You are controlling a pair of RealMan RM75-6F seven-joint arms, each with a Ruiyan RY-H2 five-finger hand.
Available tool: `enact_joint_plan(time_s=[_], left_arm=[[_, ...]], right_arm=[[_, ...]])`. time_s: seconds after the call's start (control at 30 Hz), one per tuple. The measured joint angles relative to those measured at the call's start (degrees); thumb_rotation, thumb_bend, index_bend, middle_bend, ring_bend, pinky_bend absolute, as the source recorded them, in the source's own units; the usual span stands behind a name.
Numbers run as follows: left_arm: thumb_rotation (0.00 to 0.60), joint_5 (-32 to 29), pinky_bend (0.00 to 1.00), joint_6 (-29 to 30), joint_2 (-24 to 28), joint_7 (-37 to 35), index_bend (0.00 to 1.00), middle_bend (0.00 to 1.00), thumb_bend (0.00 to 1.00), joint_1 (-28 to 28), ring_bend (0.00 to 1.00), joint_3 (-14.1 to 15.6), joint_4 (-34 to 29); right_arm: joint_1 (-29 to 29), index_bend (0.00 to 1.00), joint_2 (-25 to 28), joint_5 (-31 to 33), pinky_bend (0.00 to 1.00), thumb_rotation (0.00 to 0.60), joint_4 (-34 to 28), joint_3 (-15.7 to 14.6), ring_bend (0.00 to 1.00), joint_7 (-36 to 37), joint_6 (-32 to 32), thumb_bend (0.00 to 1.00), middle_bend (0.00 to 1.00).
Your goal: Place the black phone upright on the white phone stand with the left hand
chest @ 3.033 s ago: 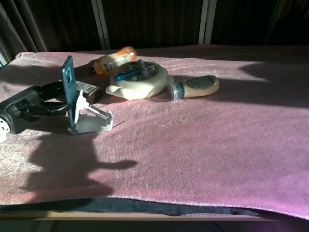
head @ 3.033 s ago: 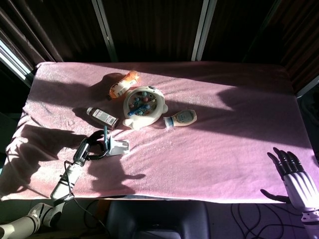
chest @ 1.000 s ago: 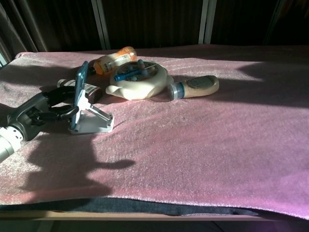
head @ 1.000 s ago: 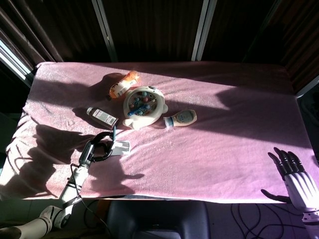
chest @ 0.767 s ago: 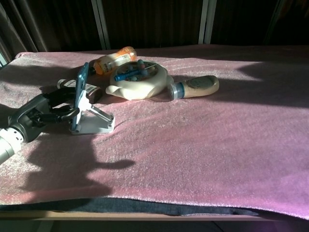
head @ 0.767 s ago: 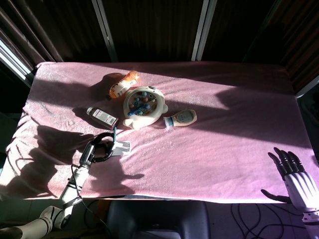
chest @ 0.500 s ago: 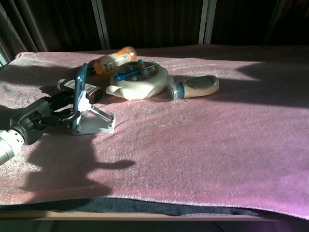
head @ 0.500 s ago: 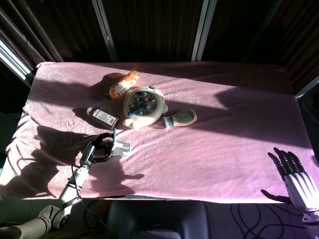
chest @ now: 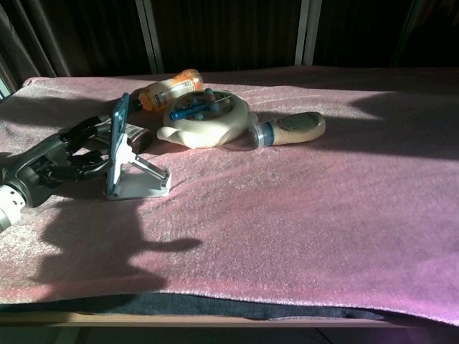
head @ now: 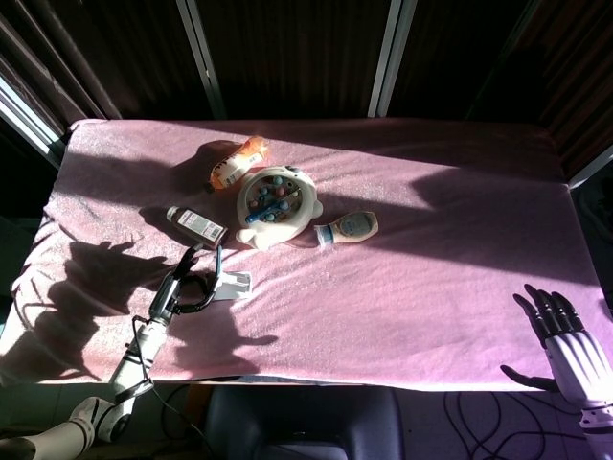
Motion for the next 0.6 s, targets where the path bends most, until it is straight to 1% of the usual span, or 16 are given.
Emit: enact_joint_plan(time_s=[0.13, 0.23, 0.3, 0.33, 0.37, 0.43, 0.47, 0.53, 0.57, 0.6], left_arm=[[0.6, 1.36, 0.0, 4.65, 1.63, 2.7, 0.0, 0.0, 0.28, 1.25, 0.0, 0.45, -0.83], [0.6, 1.6, 0.0, 8.79, 3.0, 8.76, 0.0, 0.0, 0.29, 2.86, 0.0, 0.21, -0.61], [0.6, 1.54, 0.0, 11.02, 4.8, 15.19, 0.0, 0.0, 0.3, 4.31, 0.0, 0.23, -0.86], [0.6, 1.4, 0.0, 11.61, 5.92, 18.51, 0.0, 0.0, 0.31, 5.03, 0.0, 0.38, -1.29], [0.6, 1.02, 0.0, 12.01, 7.83, 23.46, 0.0, 0.0, 0.32, 6.08, 0.0, 0.65, -2.42], [0.6, -0.09, 0.0, 12.37, 11.43, 31.98, 0.0, 0.0, 0.34, 7.86, 0.0, 0.91, -5.7], [0.6, -1.08, 0.0, 12.94, 13.95, 38.25, 0.0, 0.0, 0.34, 9.19, 0.0, 0.98, -9.02], [0.6, -2.37, 0.0, 14.58, 17.51, 48.16, 0.0, 0.0, 0.34, 11.32, 0.0, 1.06, -15.23], [0.6, -2.97, 0.0, 16.12, 19.76, 54.76, 0.0, 0.0, 0.34, 12.85, 0.0, 1.17, -19.85], [0.6, -3.27, 0.0, 17.42, 21.41, 59.5, 0.0, 0.0, 0.34, 14.03, 0.0, 1.31, -23.38]], right_arm=[[-0.08, 0.0, 0.02, -0.01, 0.0, 0.6, -0.07, -0.09, 0.0, -0.17, 0.01, 0.12, 0.0], [-0.08, 0.0, 0.11, 0.42, 0.0, 0.6, -0.05, 0.04, 0.0, -0.16, -0.09, 0.12, 0.0], [-0.07, 0.0, 0.12, 0.84, 0.0, 0.6, -0.05, 0.16, 0.0, -0.27, -0.26, 0.12, 0.0], [-0.05, 0.0, 0.09, 1.22, 0.0, 0.6, -0.11, 0.26, 0.0, -0.51, -0.48, 0.12, 0.0], [0.0, 0.0, 0.05, 1.5, 0.0, 0.6, -0.16, 0.33, 0.0, -0.8, -0.7, 0.12, 0.0], [0.2, 0.0, -0.09, 1.94, 0.0, 0.6, -0.38, 0.46, 0.0, -1.65, -1.45, 0.12, 0.0], [0.32, 0.0, -0.18, 2.14, 0.0, 0.6, -0.5, 0.52, 0.0, -2.04, -1.79, 0.12, 0.0], [0.54, 0.0, -0.44, 2.54, 0.0, 0.6, -0.78, 0.67, 0.0, -2.94, -2.35, 0.12, 0.0], [0.6, 0.0, -0.56, 2.66, 0.0, 0.6, -0.9, 0.71, 0.0, -3.33, -2.5, 0.12, 0.0], [0.64, 0.0, -0.68, 2.74, 0.0, 0.6, -1.03, 0.74, 0.0, -3.73, -2.62, 0.12, 0.0]])
